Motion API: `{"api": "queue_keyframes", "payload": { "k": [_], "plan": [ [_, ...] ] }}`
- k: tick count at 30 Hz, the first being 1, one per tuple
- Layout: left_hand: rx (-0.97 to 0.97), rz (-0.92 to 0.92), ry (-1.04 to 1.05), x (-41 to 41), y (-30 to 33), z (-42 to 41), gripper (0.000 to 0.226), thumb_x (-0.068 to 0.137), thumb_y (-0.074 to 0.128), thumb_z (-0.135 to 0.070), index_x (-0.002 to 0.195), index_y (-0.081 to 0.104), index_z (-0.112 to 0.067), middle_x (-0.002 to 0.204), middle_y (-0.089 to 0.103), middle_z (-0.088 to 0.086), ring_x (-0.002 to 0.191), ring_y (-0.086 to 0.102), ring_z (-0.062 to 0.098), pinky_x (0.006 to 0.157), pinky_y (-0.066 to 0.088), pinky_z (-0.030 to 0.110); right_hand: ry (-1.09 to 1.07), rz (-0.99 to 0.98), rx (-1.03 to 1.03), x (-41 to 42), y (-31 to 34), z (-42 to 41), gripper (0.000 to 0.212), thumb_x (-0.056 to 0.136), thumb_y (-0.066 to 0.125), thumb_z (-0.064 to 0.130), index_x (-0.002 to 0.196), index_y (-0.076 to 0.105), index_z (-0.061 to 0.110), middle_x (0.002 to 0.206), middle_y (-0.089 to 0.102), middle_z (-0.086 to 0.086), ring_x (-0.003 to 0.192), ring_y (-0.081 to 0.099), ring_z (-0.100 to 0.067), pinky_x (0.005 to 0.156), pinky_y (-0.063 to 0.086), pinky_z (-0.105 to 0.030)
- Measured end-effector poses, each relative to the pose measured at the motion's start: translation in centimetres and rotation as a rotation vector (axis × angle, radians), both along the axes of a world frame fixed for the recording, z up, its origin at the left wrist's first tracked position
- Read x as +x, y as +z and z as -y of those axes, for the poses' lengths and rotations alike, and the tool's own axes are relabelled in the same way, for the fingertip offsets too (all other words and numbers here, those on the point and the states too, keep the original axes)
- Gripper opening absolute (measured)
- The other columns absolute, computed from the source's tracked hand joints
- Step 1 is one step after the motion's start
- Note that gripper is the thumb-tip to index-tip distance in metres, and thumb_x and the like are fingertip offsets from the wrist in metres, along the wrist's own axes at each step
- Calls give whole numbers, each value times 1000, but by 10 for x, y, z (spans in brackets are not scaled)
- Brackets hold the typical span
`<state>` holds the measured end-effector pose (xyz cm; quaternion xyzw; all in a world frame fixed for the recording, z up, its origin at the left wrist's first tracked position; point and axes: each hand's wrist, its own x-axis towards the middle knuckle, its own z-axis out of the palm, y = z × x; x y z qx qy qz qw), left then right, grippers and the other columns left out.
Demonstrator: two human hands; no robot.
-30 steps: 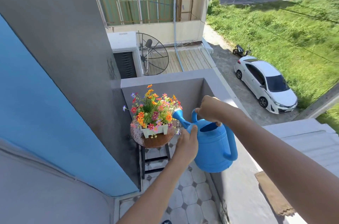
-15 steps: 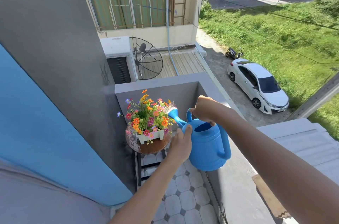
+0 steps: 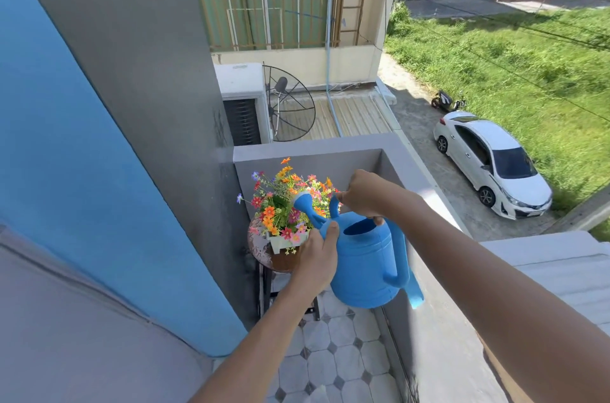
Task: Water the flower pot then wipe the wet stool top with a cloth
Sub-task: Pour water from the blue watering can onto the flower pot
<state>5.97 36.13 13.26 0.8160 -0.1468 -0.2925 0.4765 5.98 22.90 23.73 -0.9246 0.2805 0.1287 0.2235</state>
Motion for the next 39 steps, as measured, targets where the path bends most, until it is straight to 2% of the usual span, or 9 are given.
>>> {"api": "queue_keyframes", "payload": {
  "k": [4, 9, 12, 17, 22, 30, 32, 36, 39],
  "plan": [
    [-34, -31, 32, 6, -2, -8, 61, 89, 24, -69, 111, 47, -18, 94, 57, 5, 78, 52, 16, 62, 38, 33, 15, 22, 39, 11, -1, -8, 24, 92, 54, 28, 82, 51, 6, 64, 51, -6, 48, 47, -18, 43, 38, -25],
    [-22, -2, 49, 14, -1, -15, 62, 89, 23, -70, 110, 47, -16, 85, 53, 2, 73, 50, 14, 60, 38, 30, 5, 7, 31, 18, -4, -14, 35, 98, 49, 34, 76, 47, 6, 58, 54, -11, 39, 56, -25, 39, 41, -22],
    [-9, 5, 45, 19, 0, -15, 60, 90, 23, -68, 107, 48, -16, 82, 52, 1, 71, 50, 14, 60, 38, 31, 3, -3, 16, 20, -5, -13, 30, 98, 47, 32, 93, 54, 4, 58, 54, -11, 31, 53, -20, 35, 37, -20],
    [-17, 25, 38, 27, 2, -8, 57, 90, 24, -68, 102, 48, -17, 86, 54, 5, 74, 51, 17, 63, 38, 35, -32, 67, 57, 25, -5, -6, 35, 94, 50, 31, 104, 64, 1, 77, 58, -10, 50, 49, -19, 43, 41, -26],
    [-38, 32, 3, 34, 4, 6, 56, 91, 25, -66, 103, 48, -16, 88, 54, 3, 75, 52, 17, 62, 39, 35, -56, 62, 18, 26, 0, 3, 33, 93, 50, 29, 102, 63, 0, 73, 56, -9, 52, 50, -22, 43, 39, -26],
    [-39, 30, -56, 44, 0, 18, 56, 91, 25, -65, 105, 48, -16, 80, 48, -1, 71, 48, 14, 59, 36, 32, -85, 55, -14, 31, -1, 13, 30, 95, 49, 32, 97, 58, 4, 84, 55, -12, 95, 66, -38, 47, 39, -27],
    [-50, 22, -57, 47, -1, 20, 57, 90, 25, -67, 104, 48, -16, 79, 50, 0, 69, 49, 15, 59, 37, 32, -79, 28, -35, 33, 1, 15, 34, 96, 48, 33, 104, 60, 2, 84, 55, -12, 88, 67, -37, 44, 38, -28],
    [-42, 33, -59, 54, -2, 20, 56, 92, 26, -64, 110, 47, -16, 87, 54, 3, 74, 52, 17, 60, 39, 34, -35, -40, -81, 39, 4, 13, 36, 101, 36, 31, 118, 59, 8, 74, 45, -8, 44, 56, -22, 29, 37, -20],
    [-62, 24, -62, 60, -2, 18, 54, 92, 26, -63, 111, 46, -17, 95, 57, 4, 83, 55, 18, 66, 41, 36, -24, -35, -94, 46, 3, 13, 37, 101, 37, 31, 120, 59, 8, 71, 44, -6, 49, 59, -22, 29, 35, -19]
  ]
}}
